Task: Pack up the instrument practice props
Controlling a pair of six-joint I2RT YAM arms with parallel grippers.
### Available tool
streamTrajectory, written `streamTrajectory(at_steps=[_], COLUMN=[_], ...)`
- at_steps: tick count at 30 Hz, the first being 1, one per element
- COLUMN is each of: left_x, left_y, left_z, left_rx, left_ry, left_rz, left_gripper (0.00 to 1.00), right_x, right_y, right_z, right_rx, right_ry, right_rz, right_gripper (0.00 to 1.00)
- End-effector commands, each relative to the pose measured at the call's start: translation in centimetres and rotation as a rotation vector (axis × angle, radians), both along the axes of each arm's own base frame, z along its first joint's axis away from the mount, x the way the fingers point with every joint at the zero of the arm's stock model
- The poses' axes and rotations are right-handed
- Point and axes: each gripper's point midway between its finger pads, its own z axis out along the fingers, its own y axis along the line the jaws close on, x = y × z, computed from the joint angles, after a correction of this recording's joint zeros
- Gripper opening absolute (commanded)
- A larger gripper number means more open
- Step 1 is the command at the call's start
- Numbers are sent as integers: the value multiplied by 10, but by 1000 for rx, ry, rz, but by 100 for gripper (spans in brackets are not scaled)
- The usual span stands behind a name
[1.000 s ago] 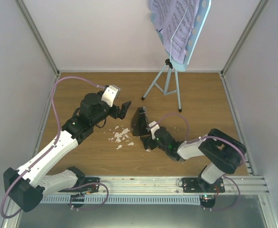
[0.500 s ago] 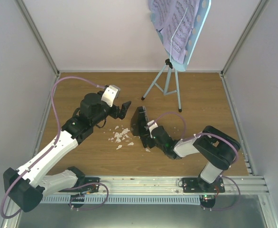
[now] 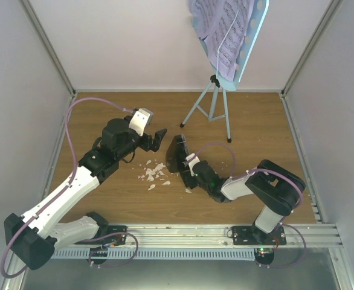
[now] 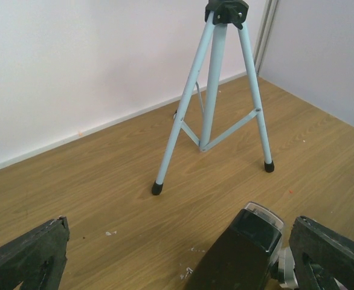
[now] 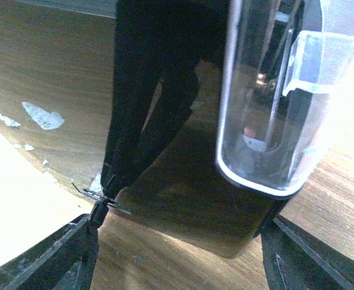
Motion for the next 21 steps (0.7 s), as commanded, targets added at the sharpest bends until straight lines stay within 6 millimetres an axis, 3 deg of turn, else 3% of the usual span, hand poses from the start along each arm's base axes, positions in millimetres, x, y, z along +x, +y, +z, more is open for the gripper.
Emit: streamTrajectory(at_steps=[1,15,21], left_x=[2,2,2], left_y=[3,4,4], left_z=[14,15,15], left_rx=[-25,-26,-27], left_ry=[-60,-62,-63], left_rz=[13,14,14], left_gripper=[99,99,99], right_x=[1,-2,-2], right_y=[6,9,9], right_z=[7,7,7], right_rx=[18,22,21], right_ry=[-33,-32,-33], right_rz=[21,45,45], right_gripper=[72,53,53])
